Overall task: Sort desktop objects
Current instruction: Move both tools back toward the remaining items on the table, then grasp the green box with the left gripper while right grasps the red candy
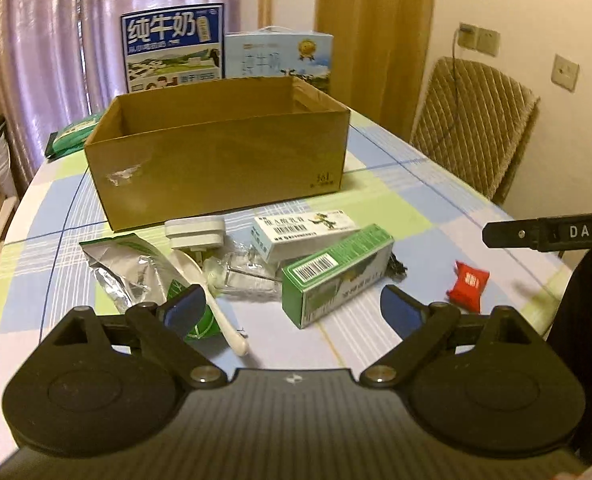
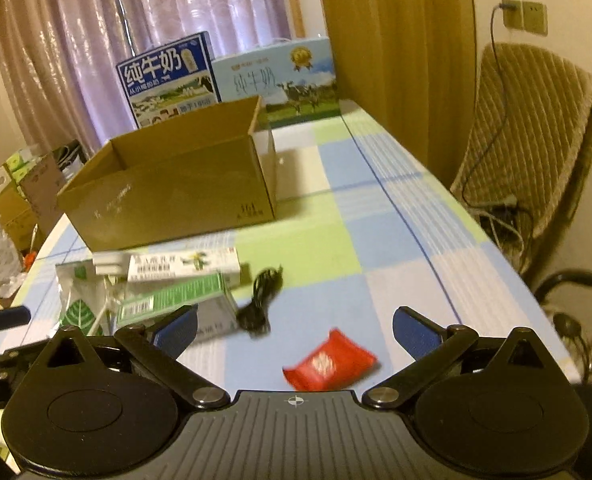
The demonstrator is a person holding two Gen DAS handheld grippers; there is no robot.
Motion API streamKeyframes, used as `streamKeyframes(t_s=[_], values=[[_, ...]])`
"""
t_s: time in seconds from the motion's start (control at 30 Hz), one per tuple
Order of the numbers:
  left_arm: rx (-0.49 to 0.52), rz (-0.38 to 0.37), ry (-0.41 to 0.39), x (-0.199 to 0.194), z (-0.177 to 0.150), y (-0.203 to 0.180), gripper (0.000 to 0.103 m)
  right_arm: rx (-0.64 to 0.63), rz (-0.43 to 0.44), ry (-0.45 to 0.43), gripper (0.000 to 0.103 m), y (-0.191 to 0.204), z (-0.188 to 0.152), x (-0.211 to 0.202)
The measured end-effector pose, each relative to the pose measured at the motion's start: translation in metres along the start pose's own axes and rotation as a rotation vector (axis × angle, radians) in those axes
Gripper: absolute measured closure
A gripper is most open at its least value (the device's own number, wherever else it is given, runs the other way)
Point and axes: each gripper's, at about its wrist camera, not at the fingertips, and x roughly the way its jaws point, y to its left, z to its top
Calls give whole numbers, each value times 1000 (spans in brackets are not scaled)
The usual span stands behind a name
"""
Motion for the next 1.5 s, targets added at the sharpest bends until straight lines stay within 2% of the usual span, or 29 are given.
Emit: streamKeyframes(t_s=[0.17,0.47,0.57,0.7,0.9,1.07,1.33,1.43,1.5], values=[[41,-16,29,8,-10,-7,11,-5,-36,40,2,-5,-13,5],[74,-18,64,19,-12,-12,12,-4,-59,93,2,-7,-16,30],[66,-45,89,24,-10,-11,21,0,-65,128,2,-8,-19,42],[93,-50,96,28,-10,-14,21,-39,-71,159,2,-9,-21,49],[131,-72,90,36,-8,-18,21,-272,-15,211,2,-3,-7,60],[172,-102,88,47,-4,-23,21,-436,34,314,2,-10,-2,73],[299,-98,89,69,7,-25,21,-531,88,427,4,-13,-3,92],[341,-97,101,81,9,-25,22,-543,84,453,13,-13,-4,100],[361,-96,103,88,10,-26,34,-542,87,464,18,-14,-4,103]])
